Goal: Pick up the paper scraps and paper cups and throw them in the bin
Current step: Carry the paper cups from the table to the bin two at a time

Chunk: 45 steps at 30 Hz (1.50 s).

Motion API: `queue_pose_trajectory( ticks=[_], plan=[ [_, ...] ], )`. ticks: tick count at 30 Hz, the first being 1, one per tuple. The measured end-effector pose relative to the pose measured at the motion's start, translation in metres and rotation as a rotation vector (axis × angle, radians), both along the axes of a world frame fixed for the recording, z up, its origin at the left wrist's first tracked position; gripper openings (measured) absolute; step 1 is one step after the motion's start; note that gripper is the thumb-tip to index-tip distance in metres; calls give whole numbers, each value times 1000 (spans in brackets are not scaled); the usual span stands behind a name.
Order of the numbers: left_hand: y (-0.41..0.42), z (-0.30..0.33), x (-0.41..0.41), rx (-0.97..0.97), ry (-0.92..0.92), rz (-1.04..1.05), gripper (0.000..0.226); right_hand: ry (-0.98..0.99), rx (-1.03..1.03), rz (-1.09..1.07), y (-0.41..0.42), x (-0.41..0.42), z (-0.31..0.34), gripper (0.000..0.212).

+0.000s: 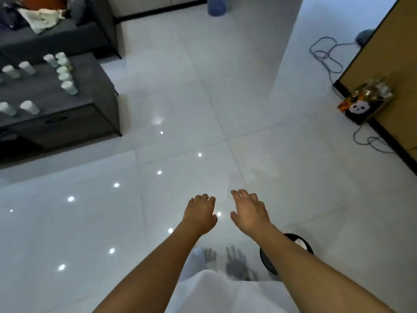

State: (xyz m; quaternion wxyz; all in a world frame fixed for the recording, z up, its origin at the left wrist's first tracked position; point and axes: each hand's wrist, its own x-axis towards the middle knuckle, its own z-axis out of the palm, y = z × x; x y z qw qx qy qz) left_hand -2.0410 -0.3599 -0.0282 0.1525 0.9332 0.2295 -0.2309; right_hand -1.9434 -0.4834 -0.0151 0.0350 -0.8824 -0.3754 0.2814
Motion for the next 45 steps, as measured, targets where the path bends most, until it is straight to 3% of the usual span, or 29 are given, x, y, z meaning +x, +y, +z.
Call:
queue_pose_trajectory(
  ticks=[15, 33, 45],
  plan=[
    [323, 39, -159, -3, -36, 506, 48, 1, 71, 386, 366, -115, 19, 59],
    [663, 42, -137, -11, -149, 896, 55, 1, 105, 659, 758, -70, 21, 62],
    [871, 25, -199, -34, -114, 1005, 53, 14, 53, 708, 977, -123, 4, 62]
  ],
)
